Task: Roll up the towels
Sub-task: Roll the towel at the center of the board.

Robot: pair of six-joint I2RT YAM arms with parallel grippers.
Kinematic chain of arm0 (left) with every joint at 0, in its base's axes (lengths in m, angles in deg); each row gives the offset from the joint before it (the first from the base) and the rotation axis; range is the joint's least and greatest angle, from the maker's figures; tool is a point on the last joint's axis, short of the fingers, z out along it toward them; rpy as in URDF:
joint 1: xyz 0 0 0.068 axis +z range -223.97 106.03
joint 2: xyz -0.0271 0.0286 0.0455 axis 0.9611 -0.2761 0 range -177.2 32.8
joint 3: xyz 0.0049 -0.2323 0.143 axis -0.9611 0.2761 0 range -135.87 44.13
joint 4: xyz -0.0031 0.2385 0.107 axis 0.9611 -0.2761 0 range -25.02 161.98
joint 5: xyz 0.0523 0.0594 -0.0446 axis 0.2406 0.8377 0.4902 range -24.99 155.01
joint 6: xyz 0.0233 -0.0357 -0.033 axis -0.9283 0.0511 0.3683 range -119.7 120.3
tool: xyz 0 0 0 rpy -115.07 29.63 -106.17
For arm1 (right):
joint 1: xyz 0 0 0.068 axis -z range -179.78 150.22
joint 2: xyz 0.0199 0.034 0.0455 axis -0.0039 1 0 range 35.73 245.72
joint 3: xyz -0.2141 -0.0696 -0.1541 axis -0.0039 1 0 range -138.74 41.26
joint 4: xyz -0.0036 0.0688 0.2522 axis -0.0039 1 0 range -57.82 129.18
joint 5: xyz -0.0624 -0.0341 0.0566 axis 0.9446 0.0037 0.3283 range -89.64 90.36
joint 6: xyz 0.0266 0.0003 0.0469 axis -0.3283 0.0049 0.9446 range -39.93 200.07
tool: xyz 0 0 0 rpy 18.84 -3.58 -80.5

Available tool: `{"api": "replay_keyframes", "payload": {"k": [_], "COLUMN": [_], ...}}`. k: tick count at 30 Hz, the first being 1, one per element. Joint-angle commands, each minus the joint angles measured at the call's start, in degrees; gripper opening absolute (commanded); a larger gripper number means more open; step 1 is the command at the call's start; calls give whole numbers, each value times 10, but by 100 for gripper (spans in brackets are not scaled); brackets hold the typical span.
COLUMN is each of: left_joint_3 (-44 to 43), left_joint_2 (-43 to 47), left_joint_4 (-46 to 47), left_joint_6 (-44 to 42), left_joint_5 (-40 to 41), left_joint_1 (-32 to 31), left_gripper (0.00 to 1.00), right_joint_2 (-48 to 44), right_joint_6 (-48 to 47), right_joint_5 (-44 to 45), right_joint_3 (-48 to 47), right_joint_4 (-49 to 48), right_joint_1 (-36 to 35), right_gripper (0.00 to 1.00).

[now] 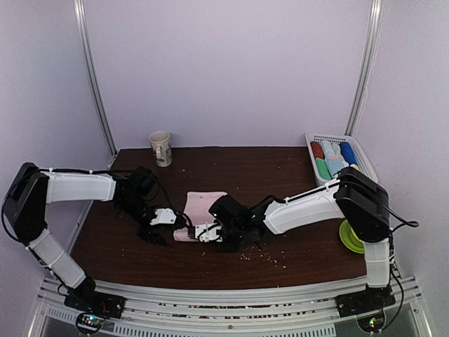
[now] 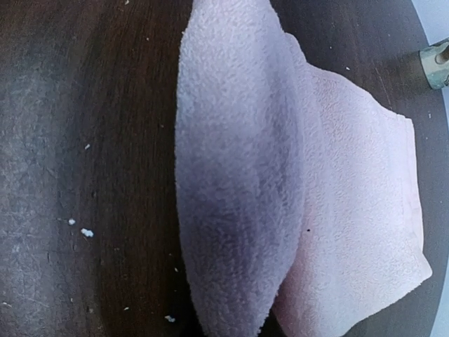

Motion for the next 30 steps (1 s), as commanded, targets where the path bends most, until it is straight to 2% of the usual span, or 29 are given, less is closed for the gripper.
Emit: {"api": "replay_keyframes", "payload": {"k": [1, 8, 12, 20, 30], "left_joint_3": [64, 186, 231, 298, 338], "left_joint_2": [75, 193, 223, 221, 168], "left_joint_4": [128, 275, 331, 467, 618], "left_joint_6": [15, -25, -39, -52, -67], "left_joint_5": [27, 38, 47, 122, 195], "left_joint_1": [4, 4, -1, -55, -124], "left_gripper": [59, 55, 52, 51, 48], "right_joint_2": [45, 84, 116, 163, 182], "right_joint_6": [61, 102, 115, 122, 149], "right_joint_5": [-107, -219, -274, -349, -396], "right_joint_3": [-35, -98, -147, -230, -260], "right_joint_4": [126, 206, 265, 360, 398], "right_joint_1": [18, 55, 75, 94, 117], "right_gripper": [0, 0, 0, 0, 0]}}
